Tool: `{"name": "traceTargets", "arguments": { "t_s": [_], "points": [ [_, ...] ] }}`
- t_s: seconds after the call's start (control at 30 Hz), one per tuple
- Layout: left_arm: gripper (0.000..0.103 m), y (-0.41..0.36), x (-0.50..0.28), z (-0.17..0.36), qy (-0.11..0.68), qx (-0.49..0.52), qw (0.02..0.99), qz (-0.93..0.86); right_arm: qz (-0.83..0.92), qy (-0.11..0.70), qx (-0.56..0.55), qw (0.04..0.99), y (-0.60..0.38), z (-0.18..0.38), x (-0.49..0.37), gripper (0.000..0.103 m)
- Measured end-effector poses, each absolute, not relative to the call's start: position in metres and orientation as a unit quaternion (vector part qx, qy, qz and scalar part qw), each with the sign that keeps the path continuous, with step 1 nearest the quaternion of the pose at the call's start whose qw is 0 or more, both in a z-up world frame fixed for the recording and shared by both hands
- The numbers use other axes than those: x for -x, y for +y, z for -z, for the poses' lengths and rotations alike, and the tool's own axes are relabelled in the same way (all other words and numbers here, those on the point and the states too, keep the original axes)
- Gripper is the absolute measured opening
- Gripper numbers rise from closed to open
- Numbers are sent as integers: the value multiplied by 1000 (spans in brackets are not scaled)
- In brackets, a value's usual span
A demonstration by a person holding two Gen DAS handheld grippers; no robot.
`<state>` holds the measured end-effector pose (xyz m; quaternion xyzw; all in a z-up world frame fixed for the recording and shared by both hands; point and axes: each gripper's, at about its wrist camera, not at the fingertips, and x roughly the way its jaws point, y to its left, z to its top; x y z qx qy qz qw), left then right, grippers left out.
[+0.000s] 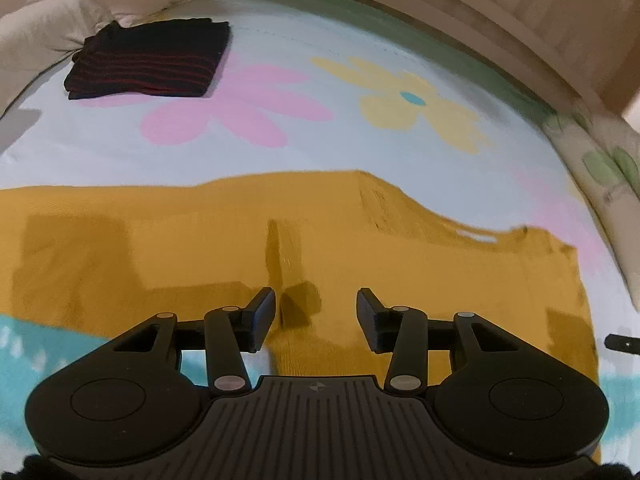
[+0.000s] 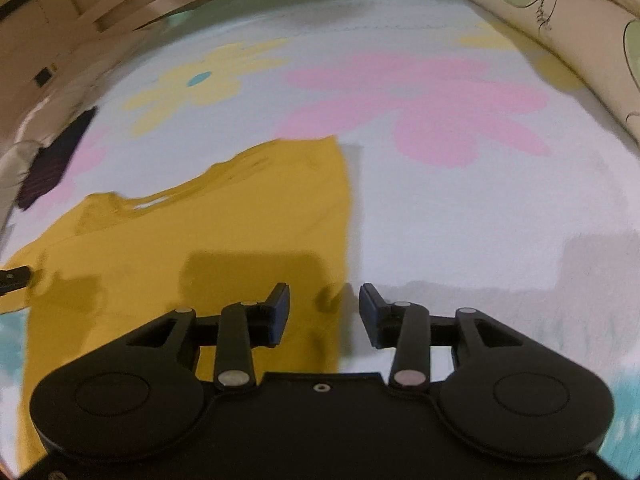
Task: Fold small clothes
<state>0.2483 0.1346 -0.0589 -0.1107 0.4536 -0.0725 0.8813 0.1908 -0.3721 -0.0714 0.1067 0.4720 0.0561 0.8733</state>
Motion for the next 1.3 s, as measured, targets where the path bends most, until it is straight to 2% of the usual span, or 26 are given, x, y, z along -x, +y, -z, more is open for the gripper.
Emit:
{"name": "traceTargets", "arguments": {
  "t_s": [0.33,0.6,0.67,0.77,0.8,1.0,1.07,1.3],
  "points": [
    [43,95,-183,36,469,80,868,140,-85,530,-154,830,-369,63,-97,50],
    [43,46,-122,49,498,69,837,216,-84,574,-142,802,-378,71,-20,49],
    [43,36,-114,51,500,66,833,229,-94,580,-145,796,-376,72,-11,45],
    [43,17,-106,53,493,40,833,250,-100,591,-129,790,-356,78,-8,21],
    [43,10,-103,53,490,32,832,257,-106,591,-124,790,-348,79,-9,20],
    [43,-23,-92,57,487,12,818,306,-180,566,-145,792,-296,77,-22,21],
    [45,-33,-88,59,487,4,811,324,-189,563,-144,792,-290,78,-24,27],
    [45,-57,-83,86,527,-43,782,330,-174,550,-162,800,-313,68,-12,28]
  ]
}}
